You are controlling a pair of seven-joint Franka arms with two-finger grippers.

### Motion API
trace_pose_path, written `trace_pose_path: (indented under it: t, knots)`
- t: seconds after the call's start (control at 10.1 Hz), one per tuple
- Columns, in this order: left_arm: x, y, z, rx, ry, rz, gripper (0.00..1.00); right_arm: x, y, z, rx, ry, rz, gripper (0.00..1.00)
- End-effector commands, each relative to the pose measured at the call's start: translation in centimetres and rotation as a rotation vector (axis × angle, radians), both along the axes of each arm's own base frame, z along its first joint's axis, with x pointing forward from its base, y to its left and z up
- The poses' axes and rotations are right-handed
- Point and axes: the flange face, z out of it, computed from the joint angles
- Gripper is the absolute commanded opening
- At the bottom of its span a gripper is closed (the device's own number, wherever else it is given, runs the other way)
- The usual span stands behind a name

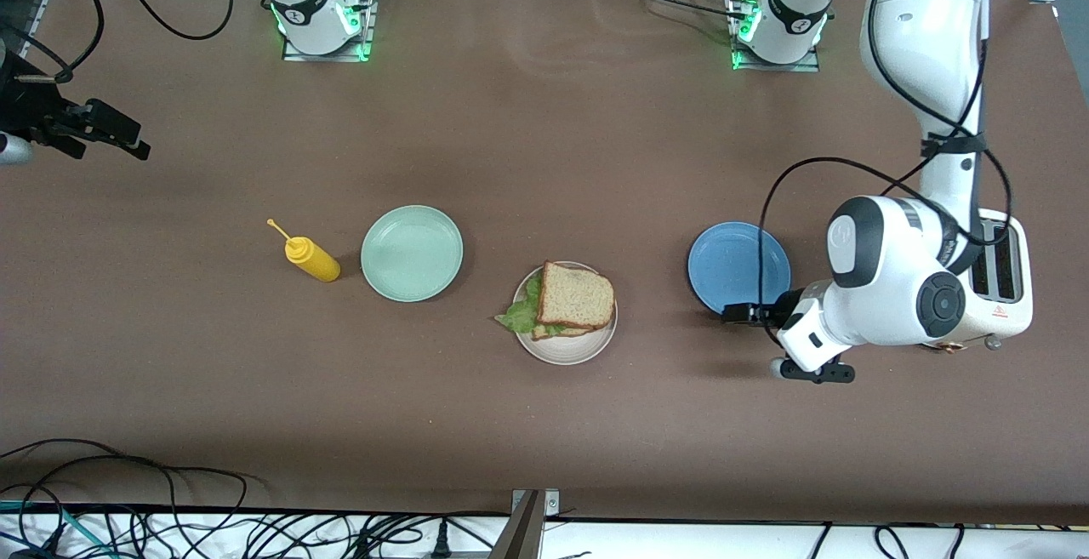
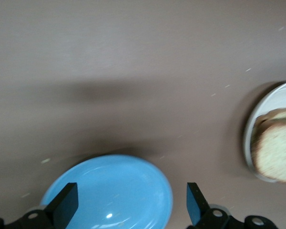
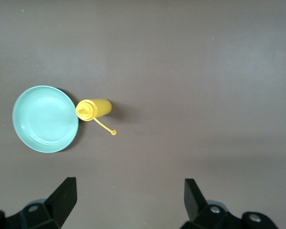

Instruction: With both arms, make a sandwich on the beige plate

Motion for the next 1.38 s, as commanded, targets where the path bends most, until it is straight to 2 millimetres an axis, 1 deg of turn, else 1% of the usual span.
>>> trace_pose_path:
  t: [0.0,0.1,0.3,0.4,0.49,0.59,0.79,0.89,0.99,1.09,1.19,1.29]
  knots:
    - [-0.7,2.9,3.1,0.092,0.02,-0.024,1.0,1.2,0.6,1.4,-0.032,-0.005,-0.051,1.0]
    - [-0.7,4.6,4.0,0.099,0.021,-0.014,1.0,1.4,1.0,1.7,-0.032,0.009,-0.06,1.0]
    - [-1.4,7.0,7.2,0.126,0.027,-0.01,1.0,1.2,2.2,1.8,-0.044,0.006,-0.043,1.0]
    - [-2.0,7.3,9.0,0.153,0.03,-0.022,1.0,1.1,2.3,2.0,-0.044,0.001,-0.041,1.0]
    - [-2.6,7.8,10.8,0.17,0.034,-0.027,1.0,1.2,2.9,2.0,-0.035,0.001,-0.03,1.0]
    - [-3.3,8.5,12.4,0.183,0.043,-0.022,1.0,1.2,2.3,2.0,-0.03,-0.002,-0.038,1.0]
    - [-5.2,9.2,15.3,0.21,0.092,-0.029,1.0,1.4,2.1,2.5,-0.031,-0.032,-0.048,1.0]
    - [-5.7,9.5,16.4,0.222,0.095,-0.028,1.0,1.4,1.1,2.4,-0.024,-0.034,-0.062,1.0]
    - [-6.1,9.8,18.2,0.226,0.067,-0.025,1.0,1.4,0.9,2.4,-0.024,-0.034,-0.065,1.0]
    - [-6.5,10.3,19.9,0.224,0.044,-0.022,1.0,1.4,0.9,2.4,-0.025,-0.031,-0.065,1.0]
    - [-7.4,10.4,21.6,0.216,0.045,-0.023,1.0,1.4,0.9,2.3,-0.025,-0.029,-0.062,1.0]
    - [-8.3,10.1,22.6,0.211,0.065,-0.024,1.0,1.5,1.1,2.0,-0.027,-0.02,-0.052,1.0]
